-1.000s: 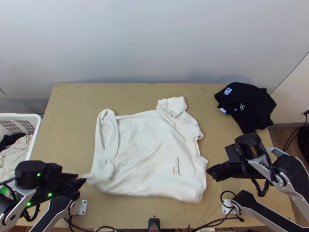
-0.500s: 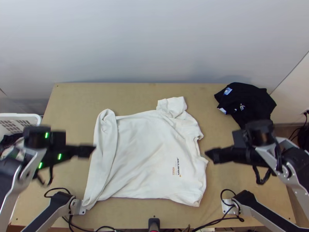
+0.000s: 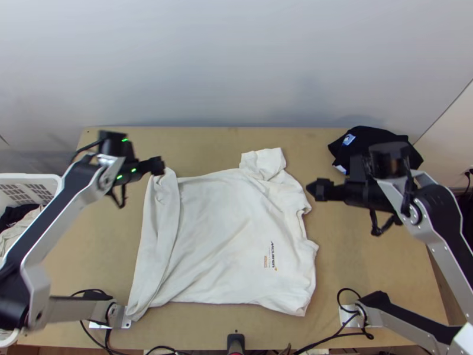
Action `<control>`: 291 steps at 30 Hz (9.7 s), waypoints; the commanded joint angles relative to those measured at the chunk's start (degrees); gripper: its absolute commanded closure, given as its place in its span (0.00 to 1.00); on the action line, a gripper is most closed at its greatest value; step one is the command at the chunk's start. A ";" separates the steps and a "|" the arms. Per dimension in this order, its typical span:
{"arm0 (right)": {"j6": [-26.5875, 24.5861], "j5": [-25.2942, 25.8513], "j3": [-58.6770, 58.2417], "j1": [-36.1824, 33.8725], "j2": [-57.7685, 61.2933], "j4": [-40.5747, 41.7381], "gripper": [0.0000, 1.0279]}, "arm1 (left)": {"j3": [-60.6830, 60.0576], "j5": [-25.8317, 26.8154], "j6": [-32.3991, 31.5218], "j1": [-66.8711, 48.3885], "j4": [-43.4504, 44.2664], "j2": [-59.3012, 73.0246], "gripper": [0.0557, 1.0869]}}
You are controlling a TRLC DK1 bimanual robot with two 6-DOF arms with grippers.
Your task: Fold the t-shirt
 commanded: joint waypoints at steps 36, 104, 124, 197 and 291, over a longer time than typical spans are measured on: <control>-0.90 5.50 -6.92 -2.95 4.91 12.65 0.04 | 10.90 -25.85 2.09 -10.15 4.70 31.06 0.44; -1.43 8.93 29.91 -0.84 62.13 27.68 0.97 | 17.14 -22.42 -0.46 0.48 -9.19 16.91 0.96; -4.68 25.54 30.43 0.39 25.30 23.99 0.97 | 23.73 -16.27 -0.11 1.10 -11.12 -0.41 0.96; -15.05 32.66 -9.56 2.06 8.25 47.80 0.97 | -0.26 -5.19 2.88 2.68 13.75 -11.31 0.96; -3.45 24.31 4.59 -3.13 40.86 40.95 0.97 | -1.14 -6.60 5.08 5.58 35.37 16.29 0.96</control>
